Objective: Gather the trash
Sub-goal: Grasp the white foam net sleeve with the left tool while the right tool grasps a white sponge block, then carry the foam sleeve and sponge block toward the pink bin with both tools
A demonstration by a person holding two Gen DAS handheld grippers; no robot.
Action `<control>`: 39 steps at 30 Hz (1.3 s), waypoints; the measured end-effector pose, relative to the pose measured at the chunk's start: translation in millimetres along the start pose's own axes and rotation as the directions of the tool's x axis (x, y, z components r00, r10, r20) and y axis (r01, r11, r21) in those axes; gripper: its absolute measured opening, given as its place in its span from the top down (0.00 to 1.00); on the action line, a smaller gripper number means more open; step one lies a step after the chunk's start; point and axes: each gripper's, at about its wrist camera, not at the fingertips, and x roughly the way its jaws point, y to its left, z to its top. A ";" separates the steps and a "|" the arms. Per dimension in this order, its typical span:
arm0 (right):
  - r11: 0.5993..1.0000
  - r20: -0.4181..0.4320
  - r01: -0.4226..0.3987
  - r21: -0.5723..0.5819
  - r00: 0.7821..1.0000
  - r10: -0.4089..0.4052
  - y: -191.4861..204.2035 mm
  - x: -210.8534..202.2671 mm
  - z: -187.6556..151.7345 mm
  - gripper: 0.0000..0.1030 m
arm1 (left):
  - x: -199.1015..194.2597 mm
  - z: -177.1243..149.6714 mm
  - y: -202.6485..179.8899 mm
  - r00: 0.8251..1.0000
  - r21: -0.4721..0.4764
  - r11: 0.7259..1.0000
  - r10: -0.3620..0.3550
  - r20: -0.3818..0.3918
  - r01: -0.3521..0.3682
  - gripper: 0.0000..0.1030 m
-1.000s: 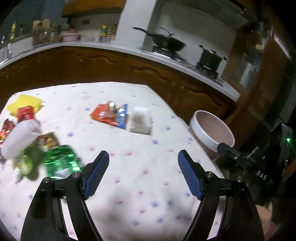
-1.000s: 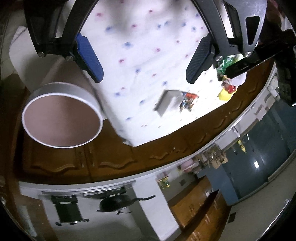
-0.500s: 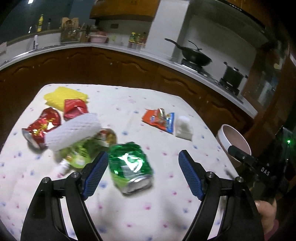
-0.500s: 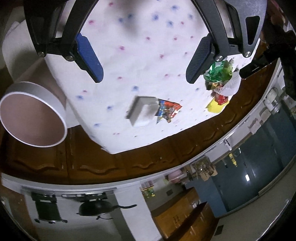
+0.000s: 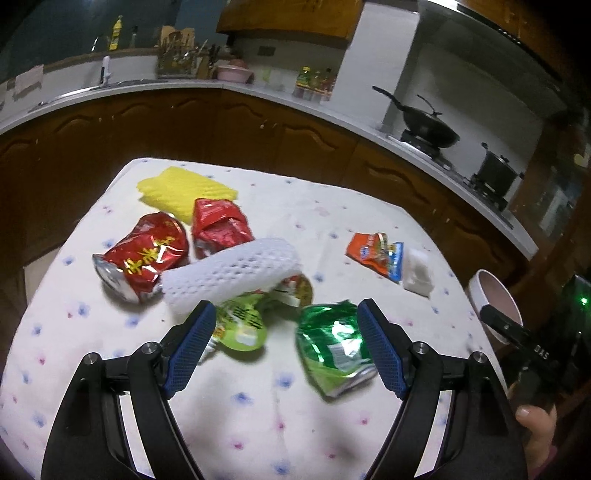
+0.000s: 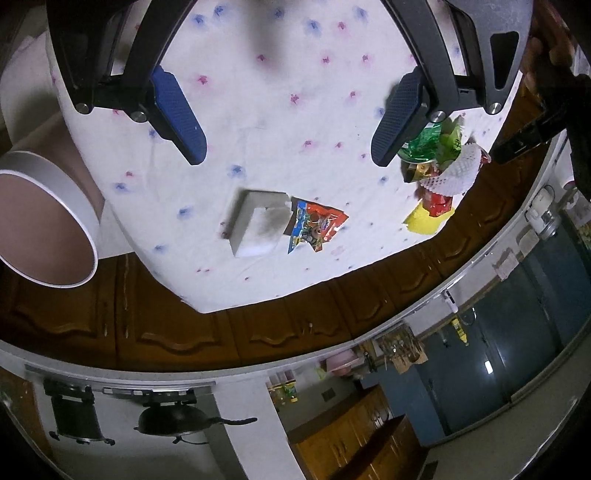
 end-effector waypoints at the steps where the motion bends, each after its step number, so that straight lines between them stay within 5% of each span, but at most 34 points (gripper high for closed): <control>1: 1.000 -0.001 0.000 -0.001 1.000 0.000 -0.3 0.8 0.5 0.11 | 1.7 1.3 2.5 1.000 0.001 1.000 0.009 -0.002 -0.009 0.22; 23: 0.998 -0.066 0.052 -0.033 0.996 -0.054 2.5 66.1 29.6 0.12 | 44.2 33.3 22.5 0.992 0.088 0.990 0.113 -0.057 -0.108 0.23; 26: 0.997 -0.079 0.070 -0.029 0.994 -0.073 -1.6 80.7 34.5 0.13 | 53.2 34.3 20.7 0.990 0.114 0.987 0.119 -0.077 -0.110 0.29; 30: 0.995 -0.117 0.094 -0.027 0.988 -0.097 -7.5 102.4 38.9 0.17 | 66.3 30.1 16.9 0.986 0.149 0.984 0.113 -0.122 -0.094 0.54; 32: 0.994 -0.133 0.107 -0.030 0.985 -0.110 -9.6 112.5 40.1 0.29 | 69.4 28.2 15.1 0.984 0.162 0.982 0.115 -0.133 -0.092 0.73; 34: 0.992 -0.146 0.124 -0.028 0.981 -0.126 -12.6 118.8 39.3 0.55 | 68.9 28.6 15.0 0.985 0.165 0.983 0.109 -0.135 -0.087 0.87; 39: 0.991 -0.118 0.124 -0.051 0.984 -0.130 -11.0 109.8 35.6 0.58 | 49.6 35.1 13.1 0.994 0.145 0.988 0.074 -0.081 -0.062 0.90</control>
